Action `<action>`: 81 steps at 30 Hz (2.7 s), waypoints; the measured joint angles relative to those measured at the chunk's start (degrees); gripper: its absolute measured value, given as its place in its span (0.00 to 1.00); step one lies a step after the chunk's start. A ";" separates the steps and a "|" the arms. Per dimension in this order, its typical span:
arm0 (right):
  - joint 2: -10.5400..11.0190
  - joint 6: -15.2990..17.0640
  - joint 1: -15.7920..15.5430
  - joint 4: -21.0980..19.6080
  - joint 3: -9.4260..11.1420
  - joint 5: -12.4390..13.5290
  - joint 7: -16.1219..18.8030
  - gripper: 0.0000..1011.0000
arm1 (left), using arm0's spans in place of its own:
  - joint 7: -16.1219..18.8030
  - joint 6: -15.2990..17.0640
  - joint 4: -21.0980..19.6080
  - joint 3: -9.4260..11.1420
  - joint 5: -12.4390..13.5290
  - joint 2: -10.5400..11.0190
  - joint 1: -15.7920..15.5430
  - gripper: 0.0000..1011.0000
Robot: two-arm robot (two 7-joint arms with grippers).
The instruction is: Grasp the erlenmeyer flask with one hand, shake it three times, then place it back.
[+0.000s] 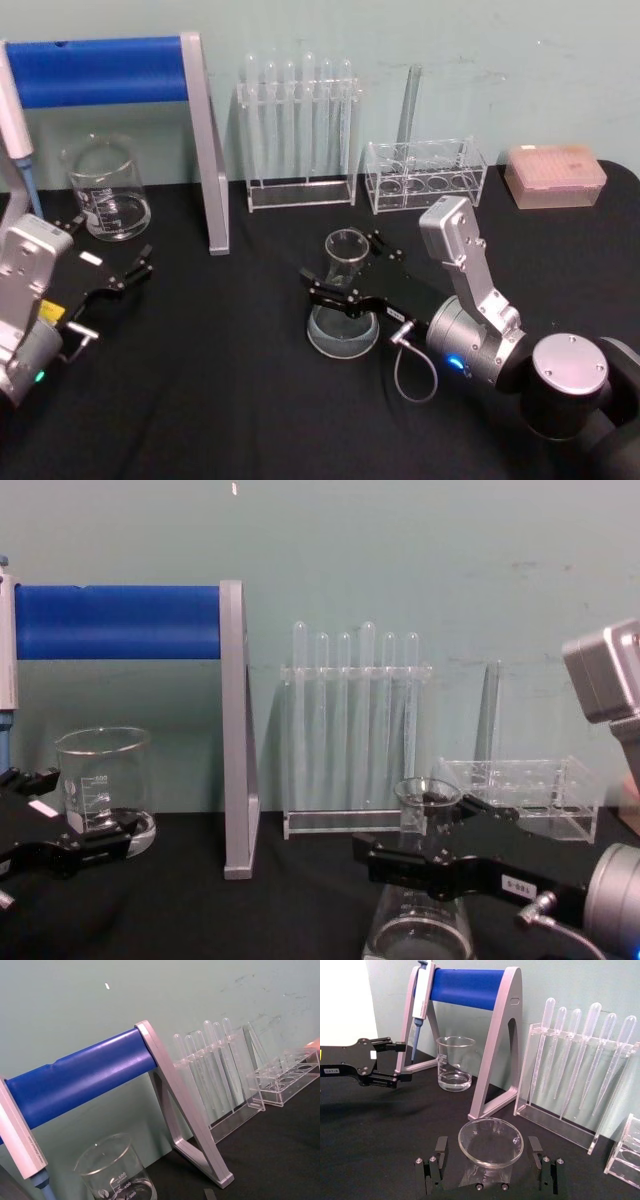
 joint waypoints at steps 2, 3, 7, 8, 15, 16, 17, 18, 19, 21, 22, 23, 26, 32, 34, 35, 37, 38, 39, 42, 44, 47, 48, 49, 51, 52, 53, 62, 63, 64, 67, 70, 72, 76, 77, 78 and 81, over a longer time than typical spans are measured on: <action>0.01 0.00 0.00 -0.02 0.00 0.01 0.00 0.99 | 0.00 0.00 0.00 0.00 0.00 0.00 0.00 0.99; 0.02 0.00 0.00 -0.03 0.00 0.02 0.00 0.99 | 0.00 0.00 0.00 0.00 0.00 0.00 0.00 0.99; 0.04 0.00 -0.01 -0.05 0.00 0.06 0.01 0.93 | 0.00 0.00 0.00 0.00 0.00 0.00 0.00 0.99; 0.03 0.00 -0.02 -0.05 0.00 0.06 0.01 0.92 | 0.00 0.00 0.00 0.00 0.00 0.00 0.00 0.99; 0.07 0.02 -0.04 -0.09 0.00 0.11 0.02 0.74 | 0.00 0.00 0.00 0.00 0.00 0.00 0.00 0.99; 0.07 0.02 -0.05 -0.10 0.00 0.12 0.02 0.70 | 0.00 0.00 0.00 0.00 0.00 0.00 0.00 0.99; 0.08 0.03 -0.05 -0.10 0.00 0.12 0.02 0.67 | 0.00 0.00 0.00 0.00 0.00 0.00 0.00 0.99; 0.08 0.03 -0.06 -0.11 0.00 0.13 0.02 0.64 | 0.00 0.00 0.00 0.00 0.00 0.00 0.00 0.99; 0.09 0.04 -0.05 -0.12 0.00 0.13 0.02 0.58 | 0.00 0.00 0.00 0.00 0.00 0.00 0.00 0.99; 0.09 0.04 -0.06 -0.12 0.00 0.15 0.02 0.54 | 0.00 0.00 0.00 0.00 0.00 0.00 0.00 0.99; 0.09 0.05 -0.06 -0.13 0.00 0.15 0.03 0.52 | 0.00 0.00 0.00 0.00 0.00 0.00 0.00 0.99; 0.09 0.05 -0.06 -0.13 0.00 0.15 0.03 0.48 | 0.00 0.00 0.00 0.00 0.00 0.00 0.00 0.99; 0.09 0.07 -0.06 -0.13 0.00 0.19 0.03 0.45 | 0.00 0.00 0.00 0.00 0.00 0.00 0.00 0.99; 0.09 0.08 -0.06 -0.13 0.00 0.19 0.03 0.45 | 0.00 0.00 0.00 0.00 0.00 0.00 0.00 0.99; 0.09 0.08 -0.06 -0.14 0.00 0.19 0.03 0.45 | 0.00 0.00 0.00 0.00 0.00 0.00 0.00 0.99; 0.09 0.08 -0.06 -0.13 0.00 0.19 0.03 0.45 | 0.00 0.00 0.00 0.00 0.00 0.00 0.00 0.99; 0.09 0.09 -0.06 -0.14 0.00 0.19 0.02 0.45 | 0.00 0.00 0.00 0.00 0.00 0.00 0.00 0.99; 0.09 0.09 -0.06 -0.14 0.00 0.19 0.02 0.45 | 0.00 0.00 0.00 0.00 0.00 0.00 0.00 0.99; 0.09 0.09 -0.06 -0.13 0.00 0.19 0.02 0.45 | 0.00 0.00 0.00 0.00 0.00 0.00 0.00 0.99; 0.09 0.09 -0.06 -0.13 0.00 0.19 0.02 0.45 | 0.00 0.00 0.00 0.00 0.00 0.00 0.00 0.99; 0.07 0.00 -0.25 -0.25 0.38 0.18 0.03 0.45 | 0.00 0.00 0.00 0.00 0.00 0.00 0.00 0.99; 0.07 -0.17 -0.26 -0.59 0.73 0.22 0.14 0.45 | 0.00 0.00 0.00 0.00 0.00 0.00 0.00 0.99; 0.07 -0.21 -0.26 -0.76 0.82 0.25 0.21 0.45 | 0.00 0.00 0.00 0.00 0.00 0.00 0.00 0.99; 0.11 -0.25 -0.26 -1.21 1.01 0.40 0.36 0.45 | 0.00 0.00 0.00 0.00 0.00 0.00 0.00 0.99; 0.23 -0.34 -0.26 -1.90 1.23 0.64 0.64 0.45 | 0.00 0.00 0.00 0.00 0.00 0.00 0.00 0.99; 0.29 -0.36 -0.26 -2.18 1.29 0.71 0.74 0.45 | 0.00 0.00 0.00 0.00 0.00 0.00 0.00 0.99; 0.35 -0.39 -0.26 -2.48 1.36 0.79 0.84 0.45 | 0.00 0.00 0.00 0.00 0.00 0.00 0.00 0.99; 0.95 -0.68 -0.10 -4.98 2.01 1.22 1.15 0.45 | 0.00 0.00 0.00 0.00 0.00 0.00 0.00 0.99; 0.95 -0.68 -0.04 -5.08 2.06 1.23 1.11 0.45 | 0.00 0.00 0.00 0.00 0.00 0.00 0.00 0.99; 0.96 -0.69 0.07 -5.20 2.14 1.21 1.00 0.45 | 0.00 0.00 0.00 0.00 0.00 0.00 0.00 0.99; 0.94 -0.69 0.32 -5.32 2.29 1.18 0.75 0.45 | 0.00 0.00 0.00 0.00 0.00 0.00 0.00 0.99; 0.88 -0.69 0.49 -5.33 2.37 1.14 0.63 0.45 | 0.00 0.00 0.00 0.00 0.00 0.00 0.00 0.99; 0.77 -0.66 0.61 -5.33 2.44 1.08 0.36 0.45 | 0.00 0.00 0.00 0.00 0.00 0.00 0.00 0.99; 0.65 -0.47 0.67 -5.34 2.50 1.00 0.16 0.45 | 0.00 0.00 0.00 0.00 0.00 0.00 0.00 0.99; 0.59 -0.41 0.69 -5.34 2.49 0.98 0.15 0.45 | 0.00 0.00 0.00 0.00 0.00 0.00 0.00 0.99; 0.50 -0.33 0.75 -5.35 2.44 0.98 0.17 0.45 | 0.00 0.00 0.00 0.00 0.00 0.00 0.00 0.99; 0.28 -0.18 0.85 -5.36 2.20 1.06 0.32 0.45 | 0.00 0.00 0.00 0.00 0.00 0.00 0.00 0.99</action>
